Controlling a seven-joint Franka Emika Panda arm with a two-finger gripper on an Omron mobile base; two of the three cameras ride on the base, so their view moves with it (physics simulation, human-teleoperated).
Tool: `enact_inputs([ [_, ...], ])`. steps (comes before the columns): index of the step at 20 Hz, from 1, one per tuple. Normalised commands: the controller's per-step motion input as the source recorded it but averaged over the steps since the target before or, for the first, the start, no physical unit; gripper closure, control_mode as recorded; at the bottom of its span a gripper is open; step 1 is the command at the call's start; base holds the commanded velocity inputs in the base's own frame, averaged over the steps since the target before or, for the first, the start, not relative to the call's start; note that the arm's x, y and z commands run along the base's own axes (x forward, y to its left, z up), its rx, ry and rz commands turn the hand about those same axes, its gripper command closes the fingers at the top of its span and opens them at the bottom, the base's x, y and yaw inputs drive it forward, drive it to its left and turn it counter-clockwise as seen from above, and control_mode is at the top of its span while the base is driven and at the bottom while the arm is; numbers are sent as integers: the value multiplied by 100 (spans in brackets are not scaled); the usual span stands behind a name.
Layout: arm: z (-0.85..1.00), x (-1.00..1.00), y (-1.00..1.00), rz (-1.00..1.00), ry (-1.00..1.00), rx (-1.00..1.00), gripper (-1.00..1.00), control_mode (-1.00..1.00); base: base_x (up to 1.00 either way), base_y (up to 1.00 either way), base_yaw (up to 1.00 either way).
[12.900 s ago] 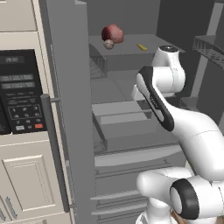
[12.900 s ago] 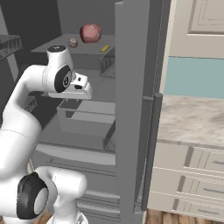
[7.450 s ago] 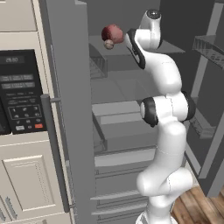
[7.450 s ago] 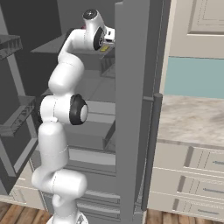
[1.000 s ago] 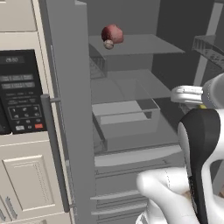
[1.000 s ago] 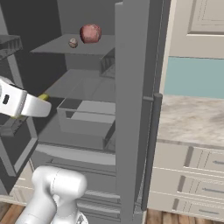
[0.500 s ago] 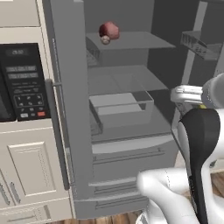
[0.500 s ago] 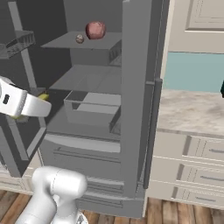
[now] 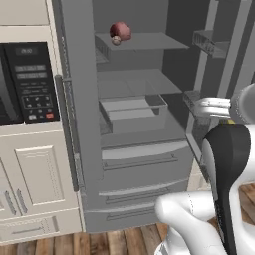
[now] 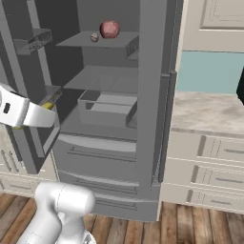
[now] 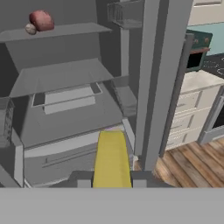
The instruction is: Pick the egg and butter from the fridge and place them by the bowl for mixing.
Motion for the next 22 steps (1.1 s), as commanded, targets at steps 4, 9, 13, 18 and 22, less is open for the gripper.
enact_inputs([
  [4, 0, 0, 0, 0, 0, 0, 100, 100, -58, 0, -1],
  [9, 0, 0, 0, 0, 0, 0, 100, 100, -25, -34, -3],
  [13, 0, 0, 0, 0, 0, 0, 100, 100, -3, -83, 0],
  [18, 0, 0, 0, 0, 0, 0, 100, 100, 0, -79, 0],
  [22, 0, 0, 0, 0, 0, 0, 100, 100, 0, -91, 0],
])
